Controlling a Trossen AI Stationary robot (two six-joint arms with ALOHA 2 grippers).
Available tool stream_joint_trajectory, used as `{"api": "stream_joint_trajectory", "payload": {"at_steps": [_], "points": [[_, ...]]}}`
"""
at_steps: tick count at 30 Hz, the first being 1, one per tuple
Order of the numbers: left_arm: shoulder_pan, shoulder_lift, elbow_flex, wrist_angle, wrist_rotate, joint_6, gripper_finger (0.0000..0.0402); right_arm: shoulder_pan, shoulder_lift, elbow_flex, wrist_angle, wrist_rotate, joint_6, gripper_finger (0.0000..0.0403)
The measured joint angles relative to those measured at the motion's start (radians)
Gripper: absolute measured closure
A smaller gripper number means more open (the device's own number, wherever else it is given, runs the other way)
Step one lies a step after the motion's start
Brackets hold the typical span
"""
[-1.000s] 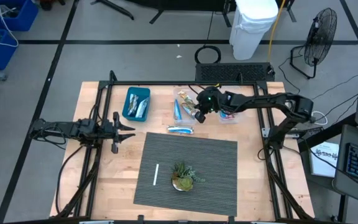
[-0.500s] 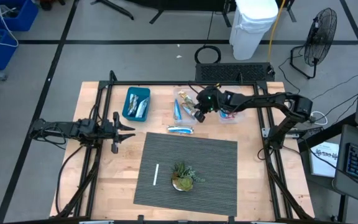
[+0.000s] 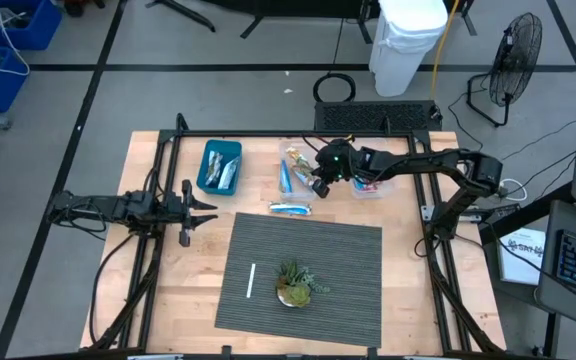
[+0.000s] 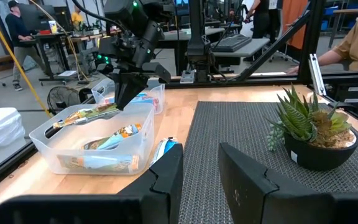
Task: Pick and place Granola Bars by type
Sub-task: Put the yellow granola bar into the left transparent bin
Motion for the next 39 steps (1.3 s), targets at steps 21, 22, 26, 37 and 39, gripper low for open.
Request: {"api": "stream_joint_trajectory", "payload": {"at_steps": [21, 22, 26, 37, 39], "points": [[0.000, 0.000, 0.000, 0.000, 0.000, 0.000, 0.0293, 0.016, 0.001, -0.002, 0.134, -0.058, 0.033, 0.0333], [0.000, 0.000, 0.000, 0.000, 0.000, 0.000, 0.0293, 0.023, 0.001, -0.002, 0.156, -0.088, 0.033, 0.0331], [0.000, 0.000, 0.000, 0.000, 0.000, 0.000, 0.0293, 0.058, 0.001, -0.002, 0.249, -0.248, 0.016, 0.0328], [0.000, 0.000, 0.000, 0.000, 0.000, 0.000, 0.0293, 0.222, -0.177, -0.141, 0.297, -0.493, -0.026, 0.0351], [0.000, 0.000, 0.000, 0.000, 0.000, 0.000, 0.0293, 0.254, -0.239, -0.224, 0.359, -0.457, -0.024, 0.0355]]}}
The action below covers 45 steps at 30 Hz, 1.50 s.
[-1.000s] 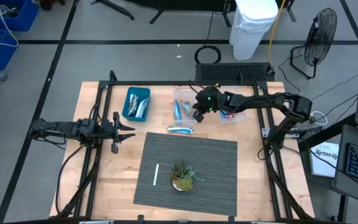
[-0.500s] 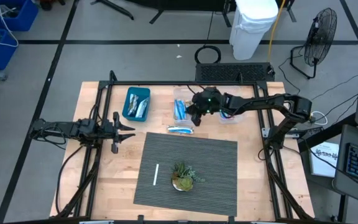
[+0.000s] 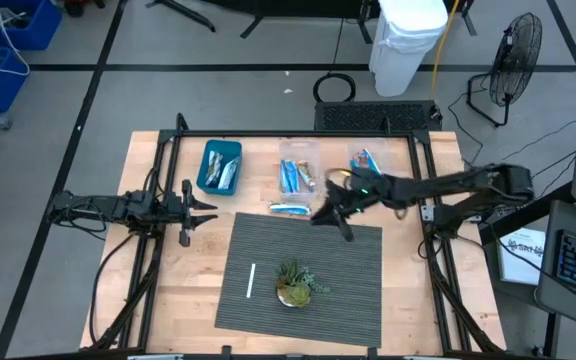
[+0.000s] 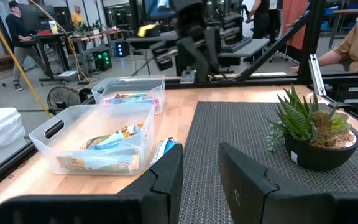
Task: Pick and place Granola Bars by type
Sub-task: Put the yellow granola bar into the left transparent bin
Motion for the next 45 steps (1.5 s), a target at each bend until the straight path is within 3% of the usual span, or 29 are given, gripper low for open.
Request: {"api": "stream_joint_trajectory", "payload": {"at_steps": [8, 19, 37, 45], "points": [[0.000, 0.000, 0.000, 0.000, 0.000, 0.000, 0.0293, 0.078, -0.324, -0.364, 0.157, 0.283, 0.011, 0.0365], [0.000, 0.000, 0.000, -0.001, 0.000, 0.000, 0.0293, 0.078, -0.718, -0.669, 0.285, 0.335, 0.022, 0.0373], [0.000, 0.000, 0.000, 0.000, 0.000, 0.000, 0.0293, 0.078, -1.004, -0.706, -0.027, 0.331, -0.094, 0.0401], [0.000, 0.000, 0.000, 0.000, 0.000, 0.000, 0.0293, 0.078, -1.063, -0.707, -0.118, 0.432, -0.112, 0.0402]]}}
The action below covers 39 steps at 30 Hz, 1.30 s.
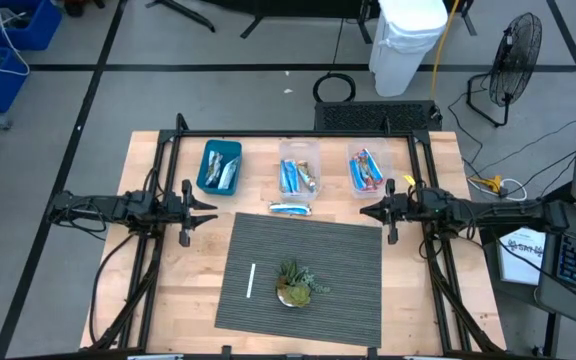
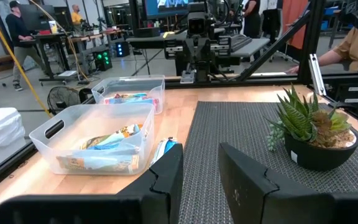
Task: Pick and place Granola Bars by type
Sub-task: Put the yellow granola bar into the left transparent bin
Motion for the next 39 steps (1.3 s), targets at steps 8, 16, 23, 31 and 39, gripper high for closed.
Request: {"api": "stream_joint_trajectory", "payload": {"at_steps": [8, 16, 23, 31, 39], "points": [[0.000, 0.000, 0.000, 0.001, 0.000, 0.000, 0.0293, 0.002, -0.011, -0.001, -0.085, 0.003, -0.013, 0.0402], [0.000, 0.000, 0.000, 0.002, 0.000, -0.152, 0.0293, 0.002, -0.011, -0.002, -0.114, 0.004, -0.015, 0.0402], [0.000, 0.000, 0.000, -0.007, 0.000, -0.317, 0.0293, 0.002, -0.010, -0.002, -0.114, 0.110, 0.065, 0.0402], [0.000, 0.000, 0.000, -0.004, -0.138, -0.334, 0.0293, 0.002, -0.010, -0.002, -0.117, 0.108, 0.072, 0.0401], [0.000, 0.000, 0.000, -0.011, -0.135, -0.495, 0.0293, 0.002, -0.010, -0.002, -0.115, 0.108, 0.072, 0.0401]]}}
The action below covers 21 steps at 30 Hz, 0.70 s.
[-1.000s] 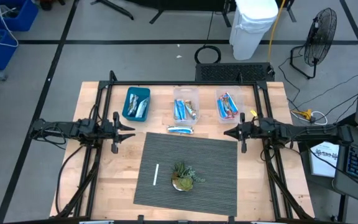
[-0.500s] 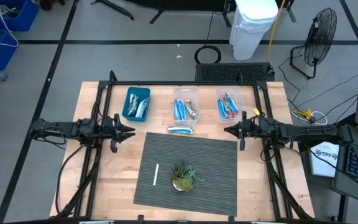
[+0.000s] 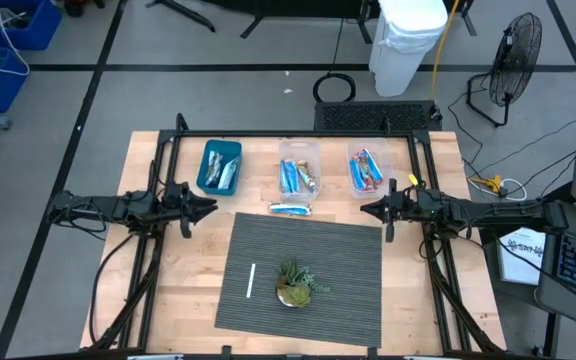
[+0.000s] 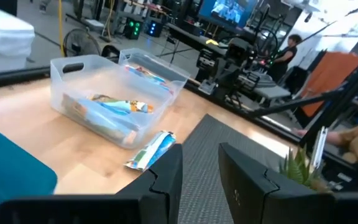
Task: Pick and place Granola Bars by type
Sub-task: Put the yellow granola bar into the left transparent bin
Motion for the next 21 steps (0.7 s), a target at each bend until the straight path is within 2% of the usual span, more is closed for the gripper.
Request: {"api": "stream_joint_trajectory", "payload": {"at_steps": [5, 9, 13, 21], "points": [[0.000, 0.015, 0.000, 0.005, -0.001, -0.065, 0.0293, 0.000, 0.000, 0.000, 0.001, 0.000, 0.000, 0.0399], [0.000, 0.086, 0.000, 0.068, 0.020, -0.035, 0.0293, 0.000, 0.000, 0.000, 0.002, 0.000, 0.000, 0.0399], [0.000, 0.211, 0.000, 0.194, 0.057, 0.007, 0.0293, 0.000, 0.000, 0.000, 0.002, 0.000, 0.000, 0.0399], [0.000, 0.489, 0.000, 0.531, 0.087, 0.231, 0.0306, 0.000, 0.000, 0.000, 0.002, 0.000, 0.000, 0.0399]]}}
